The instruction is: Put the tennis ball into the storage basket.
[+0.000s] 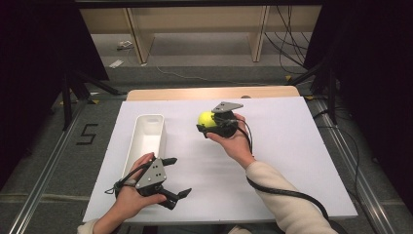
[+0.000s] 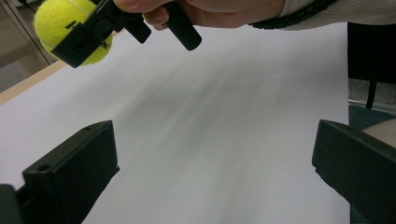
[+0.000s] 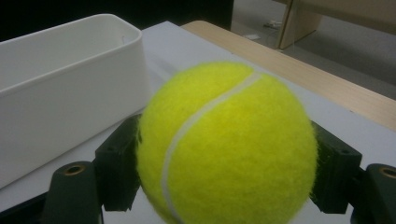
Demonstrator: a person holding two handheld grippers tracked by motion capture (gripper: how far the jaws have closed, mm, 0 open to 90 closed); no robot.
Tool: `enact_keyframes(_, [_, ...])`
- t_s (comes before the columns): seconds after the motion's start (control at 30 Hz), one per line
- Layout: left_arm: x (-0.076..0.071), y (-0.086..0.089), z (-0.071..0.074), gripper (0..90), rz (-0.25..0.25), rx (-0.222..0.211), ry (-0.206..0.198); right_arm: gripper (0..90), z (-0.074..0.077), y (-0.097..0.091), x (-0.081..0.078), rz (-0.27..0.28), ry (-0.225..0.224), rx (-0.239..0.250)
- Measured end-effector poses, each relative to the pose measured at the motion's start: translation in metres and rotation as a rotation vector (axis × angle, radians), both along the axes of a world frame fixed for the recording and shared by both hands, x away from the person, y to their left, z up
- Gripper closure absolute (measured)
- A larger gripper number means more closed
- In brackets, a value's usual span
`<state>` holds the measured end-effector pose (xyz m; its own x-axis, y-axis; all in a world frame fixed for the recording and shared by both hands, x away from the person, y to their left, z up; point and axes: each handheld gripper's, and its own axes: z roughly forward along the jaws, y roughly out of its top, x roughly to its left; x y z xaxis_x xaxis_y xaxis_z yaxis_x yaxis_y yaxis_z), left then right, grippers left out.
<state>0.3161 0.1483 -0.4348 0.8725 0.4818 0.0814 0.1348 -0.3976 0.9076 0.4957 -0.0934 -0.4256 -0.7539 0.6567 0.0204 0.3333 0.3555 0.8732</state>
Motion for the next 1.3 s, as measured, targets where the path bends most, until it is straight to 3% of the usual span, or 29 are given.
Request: enact_keyframes(1.3, [0.000,0.000,0.000,0.0,0.000,0.001,0.000,26.1,0.021,0.015,-0.019,0.062,-0.031,0.053])
